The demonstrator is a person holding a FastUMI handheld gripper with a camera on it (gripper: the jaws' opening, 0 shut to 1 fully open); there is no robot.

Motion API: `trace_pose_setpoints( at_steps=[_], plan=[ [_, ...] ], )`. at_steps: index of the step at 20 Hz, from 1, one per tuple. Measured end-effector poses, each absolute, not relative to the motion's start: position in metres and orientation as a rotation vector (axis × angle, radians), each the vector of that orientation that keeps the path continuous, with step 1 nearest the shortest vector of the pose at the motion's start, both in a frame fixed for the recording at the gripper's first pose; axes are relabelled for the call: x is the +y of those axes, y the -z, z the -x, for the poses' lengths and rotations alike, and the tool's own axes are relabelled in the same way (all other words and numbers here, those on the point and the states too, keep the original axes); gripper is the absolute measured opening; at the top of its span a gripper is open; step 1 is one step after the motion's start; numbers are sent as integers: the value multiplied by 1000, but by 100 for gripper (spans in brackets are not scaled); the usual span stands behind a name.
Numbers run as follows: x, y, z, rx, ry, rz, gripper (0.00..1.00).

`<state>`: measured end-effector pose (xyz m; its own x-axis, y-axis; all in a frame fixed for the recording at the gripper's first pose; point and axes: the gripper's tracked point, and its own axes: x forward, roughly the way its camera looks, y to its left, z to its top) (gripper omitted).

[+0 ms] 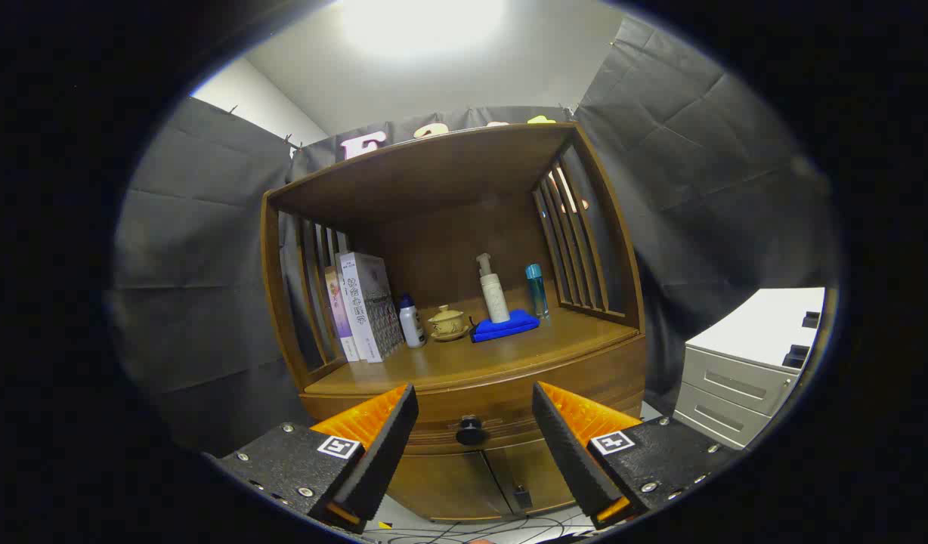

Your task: Pull open the drawer, take out the items inside it, and place them on the countertop above the cabinet.

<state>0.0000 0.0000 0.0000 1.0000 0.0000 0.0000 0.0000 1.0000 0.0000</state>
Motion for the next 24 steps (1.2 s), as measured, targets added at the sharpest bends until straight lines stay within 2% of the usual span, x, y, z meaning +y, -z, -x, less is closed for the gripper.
trace_pose_setpoints(
  at_steps=[24],
  plan=[
    [11, 6, 2, -7, -42, 47, 95]
  ],
)
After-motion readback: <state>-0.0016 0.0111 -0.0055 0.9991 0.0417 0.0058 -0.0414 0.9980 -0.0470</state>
